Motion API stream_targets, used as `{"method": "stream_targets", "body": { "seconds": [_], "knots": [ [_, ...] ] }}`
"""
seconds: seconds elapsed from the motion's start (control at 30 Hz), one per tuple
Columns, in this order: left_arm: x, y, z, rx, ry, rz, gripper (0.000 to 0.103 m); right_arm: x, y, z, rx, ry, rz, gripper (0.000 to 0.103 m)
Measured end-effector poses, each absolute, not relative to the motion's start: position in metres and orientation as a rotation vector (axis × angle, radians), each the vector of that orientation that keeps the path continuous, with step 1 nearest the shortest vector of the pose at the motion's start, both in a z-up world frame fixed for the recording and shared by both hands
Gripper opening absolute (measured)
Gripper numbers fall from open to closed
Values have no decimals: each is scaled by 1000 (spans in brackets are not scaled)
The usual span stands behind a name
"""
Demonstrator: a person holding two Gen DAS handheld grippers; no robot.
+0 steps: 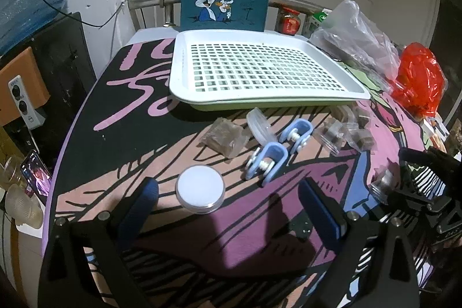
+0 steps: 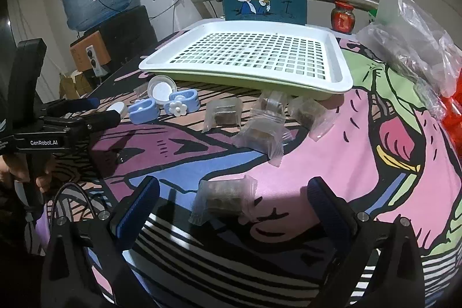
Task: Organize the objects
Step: 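Grasp the white round jar with the left tool while the right tool grasps a clear bag of brown pieces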
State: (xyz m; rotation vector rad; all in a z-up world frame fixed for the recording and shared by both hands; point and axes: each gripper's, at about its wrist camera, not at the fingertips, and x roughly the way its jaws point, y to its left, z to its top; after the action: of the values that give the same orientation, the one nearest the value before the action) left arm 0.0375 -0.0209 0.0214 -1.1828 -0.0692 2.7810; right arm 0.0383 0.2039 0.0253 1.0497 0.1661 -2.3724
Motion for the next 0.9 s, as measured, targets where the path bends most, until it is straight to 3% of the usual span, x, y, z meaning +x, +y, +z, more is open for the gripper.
{"method": "stream_targets", "body": {
  "seconds": [0.9],
  "knots": [
    [44,-23,24,-1174,-58,2782,99,55,201,35,970,228,-2398,103]
  ]
}}
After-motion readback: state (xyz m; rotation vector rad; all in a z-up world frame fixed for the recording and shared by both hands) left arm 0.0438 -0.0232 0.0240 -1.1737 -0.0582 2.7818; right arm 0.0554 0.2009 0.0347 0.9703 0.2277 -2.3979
